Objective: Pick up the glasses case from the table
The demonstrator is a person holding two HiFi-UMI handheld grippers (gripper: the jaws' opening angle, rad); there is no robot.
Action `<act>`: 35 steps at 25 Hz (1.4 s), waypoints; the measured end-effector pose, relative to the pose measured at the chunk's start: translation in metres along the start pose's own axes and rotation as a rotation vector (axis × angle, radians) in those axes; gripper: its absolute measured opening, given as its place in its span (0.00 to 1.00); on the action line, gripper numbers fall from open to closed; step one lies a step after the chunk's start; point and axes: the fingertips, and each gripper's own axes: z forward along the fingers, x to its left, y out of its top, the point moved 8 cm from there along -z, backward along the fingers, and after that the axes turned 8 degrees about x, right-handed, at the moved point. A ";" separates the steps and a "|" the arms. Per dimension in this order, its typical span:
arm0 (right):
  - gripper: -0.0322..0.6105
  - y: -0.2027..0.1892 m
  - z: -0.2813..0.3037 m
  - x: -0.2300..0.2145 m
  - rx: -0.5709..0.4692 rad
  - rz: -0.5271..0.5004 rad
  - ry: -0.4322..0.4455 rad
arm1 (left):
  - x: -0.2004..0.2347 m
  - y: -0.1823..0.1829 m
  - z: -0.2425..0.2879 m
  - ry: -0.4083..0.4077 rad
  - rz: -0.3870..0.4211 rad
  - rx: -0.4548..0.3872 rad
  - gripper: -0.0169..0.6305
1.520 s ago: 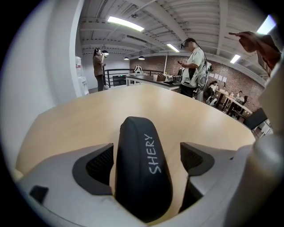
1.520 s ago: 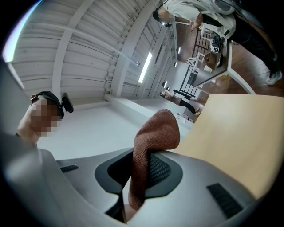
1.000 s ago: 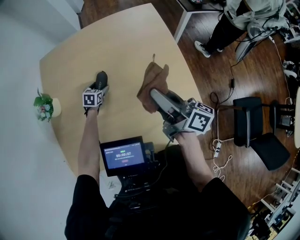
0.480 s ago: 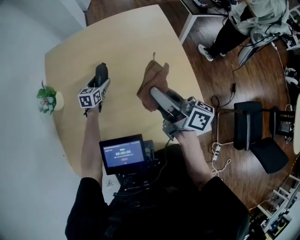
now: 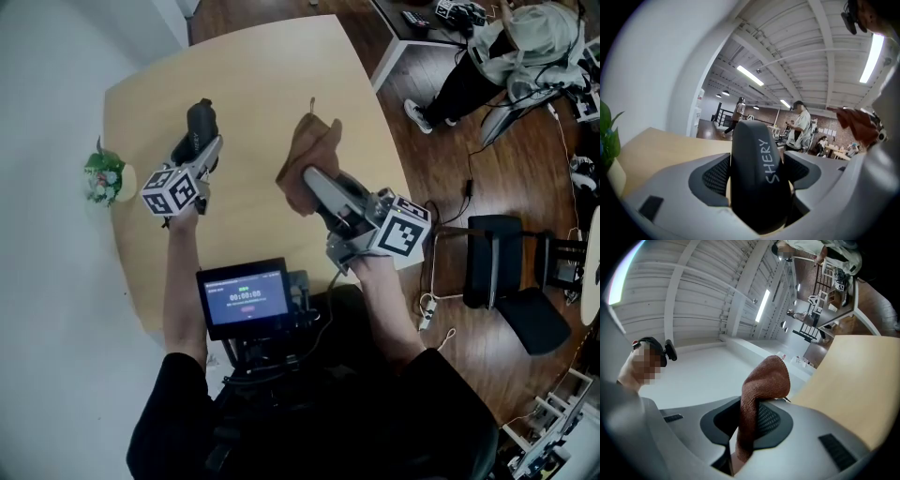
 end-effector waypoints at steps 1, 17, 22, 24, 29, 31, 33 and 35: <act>0.14 0.001 0.002 0.003 0.001 -0.002 0.009 | -0.004 0.008 -0.006 -0.018 -0.016 -0.035 0.59; 0.14 0.003 0.016 0.037 0.030 -0.077 -0.020 | -0.052 0.081 -0.102 -0.481 -0.308 -0.605 0.59; 0.14 -0.003 0.027 0.056 0.031 -0.079 -0.010 | -0.054 0.101 -0.137 -0.689 -0.400 -0.790 0.59; 0.14 -0.011 0.031 0.064 0.032 -0.085 0.002 | -0.054 0.103 -0.153 -0.765 -0.422 -0.857 0.58; 0.14 -0.029 0.039 0.078 0.034 -0.127 -0.013 | -0.057 0.103 -0.184 -0.923 -0.445 -0.978 0.58; 0.14 -0.036 0.043 0.082 0.036 -0.147 -0.027 | -0.056 0.105 -0.194 -0.975 -0.447 -1.011 0.58; 0.14 -0.042 0.047 0.088 0.039 -0.164 -0.036 | -0.058 0.107 -0.202 -1.014 -0.442 -1.028 0.58; 0.14 -0.045 0.048 0.094 0.039 -0.170 -0.035 | -0.064 0.110 -0.207 -1.045 -0.438 -1.035 0.58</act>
